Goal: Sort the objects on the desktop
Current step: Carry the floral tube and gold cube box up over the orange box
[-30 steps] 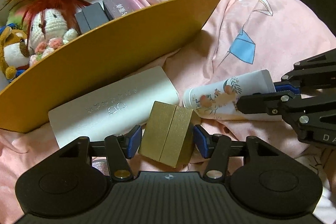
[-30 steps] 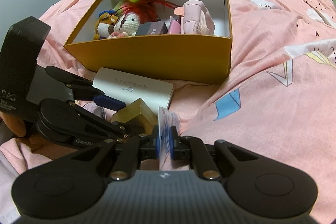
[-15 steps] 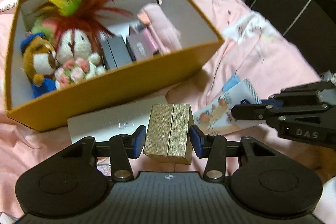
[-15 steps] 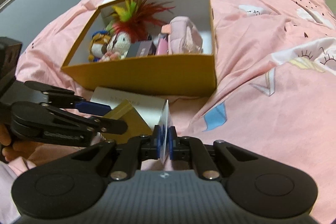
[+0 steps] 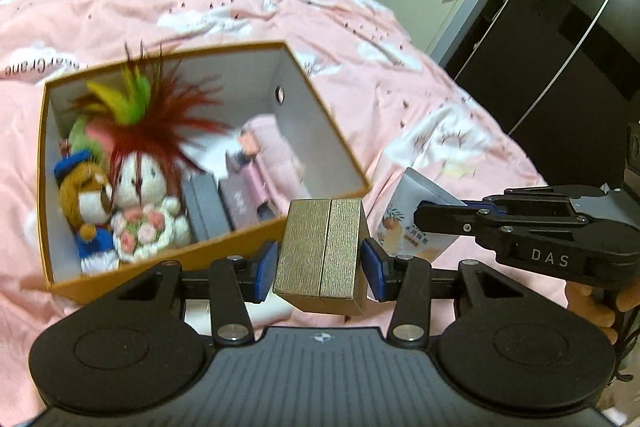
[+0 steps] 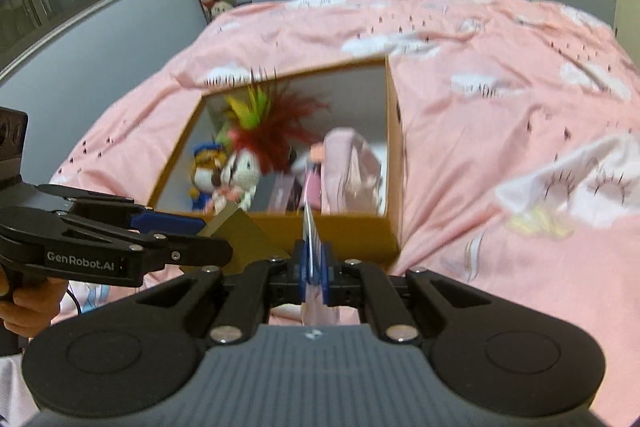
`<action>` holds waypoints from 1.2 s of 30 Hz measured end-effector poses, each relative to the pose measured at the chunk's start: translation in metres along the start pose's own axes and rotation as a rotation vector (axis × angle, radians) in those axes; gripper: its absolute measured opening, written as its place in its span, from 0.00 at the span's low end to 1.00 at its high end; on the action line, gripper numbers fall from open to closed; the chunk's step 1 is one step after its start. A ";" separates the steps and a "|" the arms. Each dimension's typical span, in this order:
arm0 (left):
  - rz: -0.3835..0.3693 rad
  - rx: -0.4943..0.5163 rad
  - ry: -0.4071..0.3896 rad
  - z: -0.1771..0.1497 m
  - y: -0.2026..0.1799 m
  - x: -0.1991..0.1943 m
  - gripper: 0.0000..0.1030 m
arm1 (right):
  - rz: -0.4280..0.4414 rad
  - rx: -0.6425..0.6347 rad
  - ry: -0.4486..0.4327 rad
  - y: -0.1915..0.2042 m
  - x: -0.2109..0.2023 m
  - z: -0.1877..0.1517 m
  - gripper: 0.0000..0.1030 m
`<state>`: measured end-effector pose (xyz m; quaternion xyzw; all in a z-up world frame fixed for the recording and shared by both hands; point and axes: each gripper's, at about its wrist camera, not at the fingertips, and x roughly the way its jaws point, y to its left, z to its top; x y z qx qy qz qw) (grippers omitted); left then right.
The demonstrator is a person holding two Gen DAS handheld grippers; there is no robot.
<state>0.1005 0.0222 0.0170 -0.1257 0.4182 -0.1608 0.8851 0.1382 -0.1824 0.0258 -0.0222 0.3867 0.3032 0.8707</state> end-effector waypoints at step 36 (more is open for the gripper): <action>0.059 -0.227 0.047 0.083 0.022 0.082 0.51 | -0.090 0.000 -0.230 -0.045 0.000 0.080 0.06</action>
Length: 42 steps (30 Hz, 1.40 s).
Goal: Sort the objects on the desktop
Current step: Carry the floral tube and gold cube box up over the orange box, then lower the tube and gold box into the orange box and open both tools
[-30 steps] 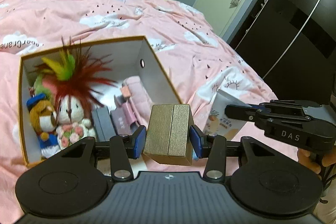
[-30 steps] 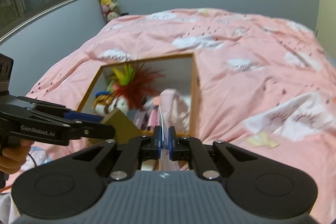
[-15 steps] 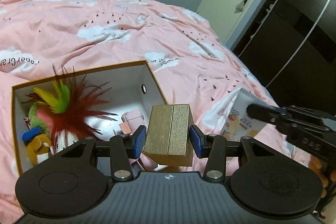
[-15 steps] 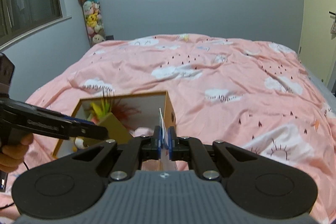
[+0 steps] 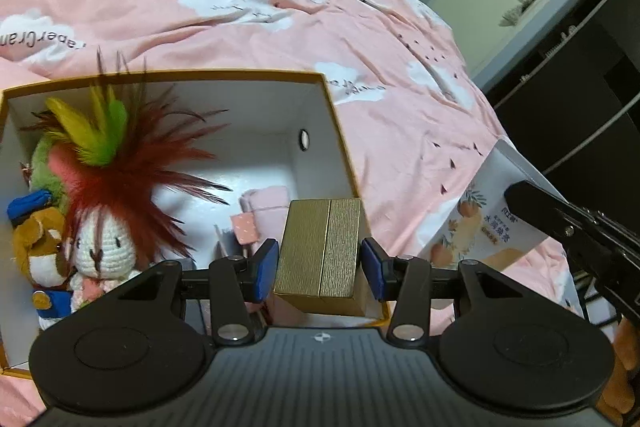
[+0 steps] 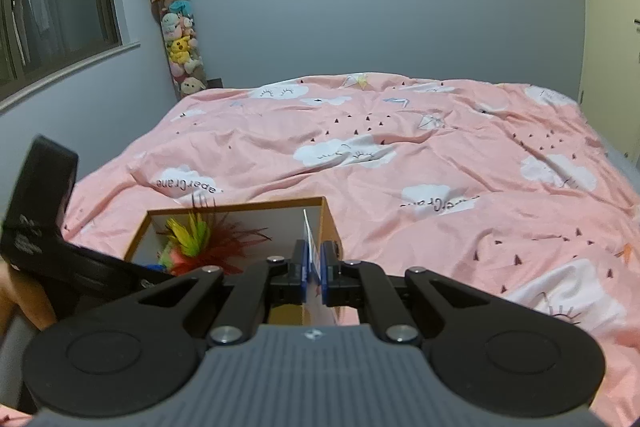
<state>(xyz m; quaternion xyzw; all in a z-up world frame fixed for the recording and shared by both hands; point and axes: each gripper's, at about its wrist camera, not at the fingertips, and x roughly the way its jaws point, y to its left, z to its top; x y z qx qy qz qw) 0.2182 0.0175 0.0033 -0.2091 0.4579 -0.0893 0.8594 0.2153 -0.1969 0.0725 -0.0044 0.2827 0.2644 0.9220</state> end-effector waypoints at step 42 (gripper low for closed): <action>0.198 -0.080 -0.022 0.036 0.065 0.024 0.51 | -0.064 -0.231 0.114 0.050 0.063 -0.062 0.11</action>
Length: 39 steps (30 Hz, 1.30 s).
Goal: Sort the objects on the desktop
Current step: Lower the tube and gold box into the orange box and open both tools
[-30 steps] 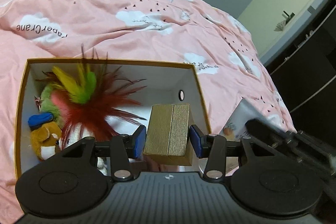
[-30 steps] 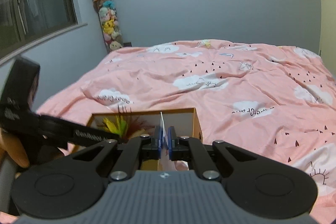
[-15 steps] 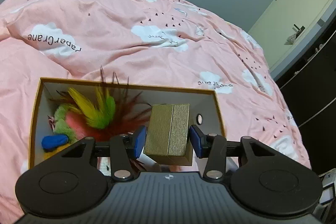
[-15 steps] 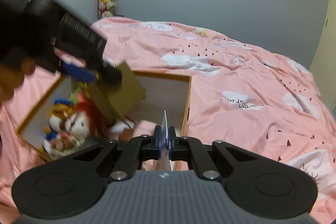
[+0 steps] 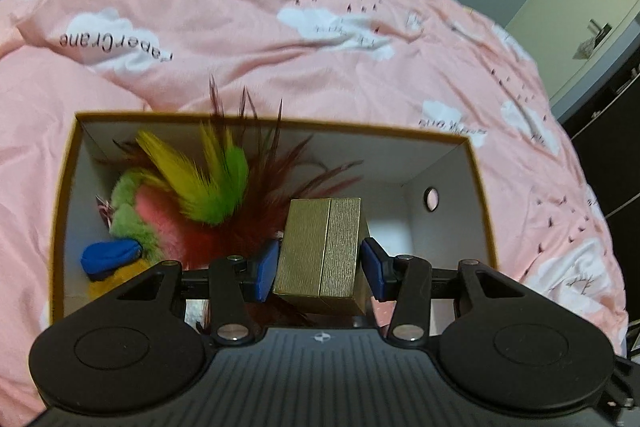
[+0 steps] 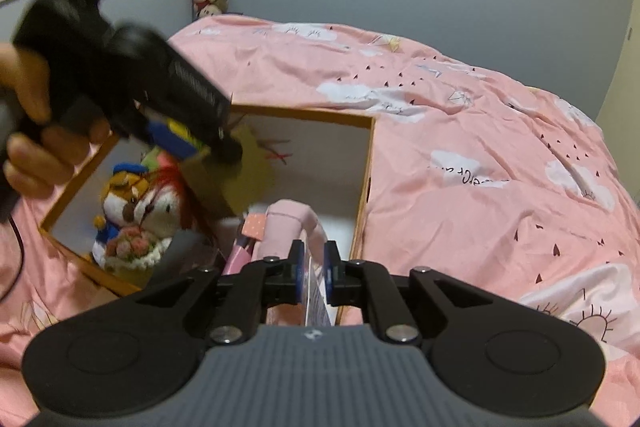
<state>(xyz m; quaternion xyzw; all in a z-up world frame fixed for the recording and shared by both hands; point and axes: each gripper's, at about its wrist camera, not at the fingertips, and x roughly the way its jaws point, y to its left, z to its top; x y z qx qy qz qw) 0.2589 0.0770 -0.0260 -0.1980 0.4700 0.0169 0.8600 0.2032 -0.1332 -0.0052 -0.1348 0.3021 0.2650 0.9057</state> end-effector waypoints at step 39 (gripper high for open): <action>0.192 0.179 -0.017 -0.026 -0.029 0.034 0.49 | -0.027 0.092 -0.021 -0.009 0.007 -0.009 0.41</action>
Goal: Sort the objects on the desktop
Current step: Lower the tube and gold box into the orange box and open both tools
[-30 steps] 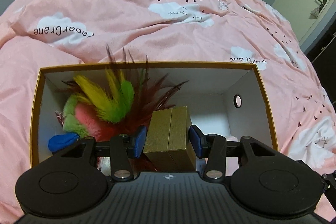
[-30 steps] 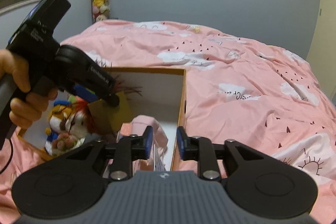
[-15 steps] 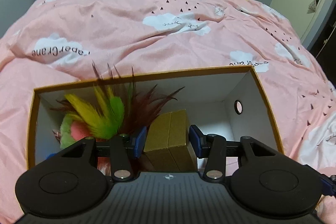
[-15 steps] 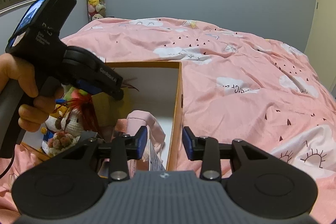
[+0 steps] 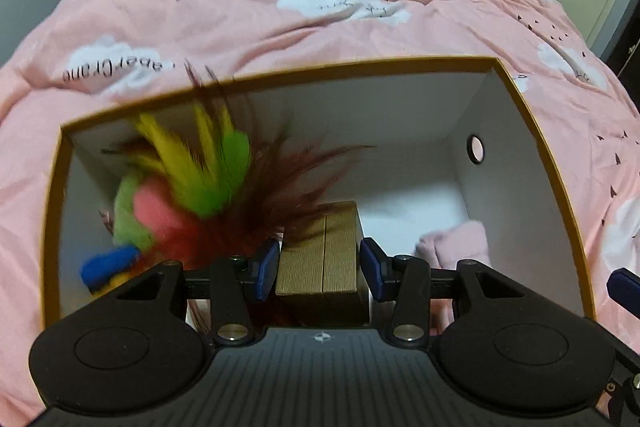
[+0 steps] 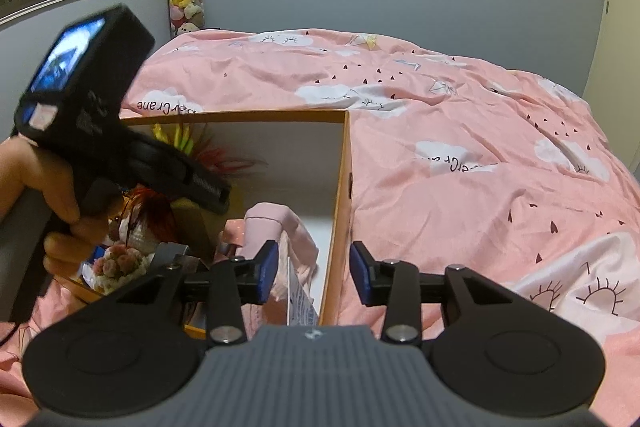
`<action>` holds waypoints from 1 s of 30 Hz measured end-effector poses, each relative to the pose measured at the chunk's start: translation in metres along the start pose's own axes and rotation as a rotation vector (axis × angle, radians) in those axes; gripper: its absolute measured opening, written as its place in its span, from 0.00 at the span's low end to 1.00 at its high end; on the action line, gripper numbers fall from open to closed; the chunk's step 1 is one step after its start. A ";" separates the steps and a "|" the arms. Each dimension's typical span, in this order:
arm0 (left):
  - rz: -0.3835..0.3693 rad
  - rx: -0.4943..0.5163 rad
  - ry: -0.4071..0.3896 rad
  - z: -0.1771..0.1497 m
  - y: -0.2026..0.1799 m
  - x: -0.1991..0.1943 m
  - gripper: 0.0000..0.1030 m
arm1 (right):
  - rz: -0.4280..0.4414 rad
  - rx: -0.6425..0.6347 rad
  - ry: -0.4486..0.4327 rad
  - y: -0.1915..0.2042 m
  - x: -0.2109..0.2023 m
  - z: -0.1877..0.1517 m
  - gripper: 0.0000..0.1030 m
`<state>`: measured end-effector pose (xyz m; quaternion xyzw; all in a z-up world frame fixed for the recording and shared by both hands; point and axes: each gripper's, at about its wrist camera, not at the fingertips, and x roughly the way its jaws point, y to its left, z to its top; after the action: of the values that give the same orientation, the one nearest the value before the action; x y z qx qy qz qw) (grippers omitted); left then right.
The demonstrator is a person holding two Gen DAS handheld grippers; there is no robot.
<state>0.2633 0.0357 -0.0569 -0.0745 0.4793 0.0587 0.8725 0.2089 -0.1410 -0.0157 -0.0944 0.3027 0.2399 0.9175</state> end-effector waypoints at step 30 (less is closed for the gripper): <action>-0.120 -0.051 -0.283 -0.061 0.021 -0.101 0.61 | 0.007 0.042 0.011 0.021 -0.015 -0.017 0.52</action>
<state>0.1553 0.0419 -0.0048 -0.1163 0.3445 0.0285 0.9311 0.1790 -0.1336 -0.0203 -0.0755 0.3129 0.2363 0.9168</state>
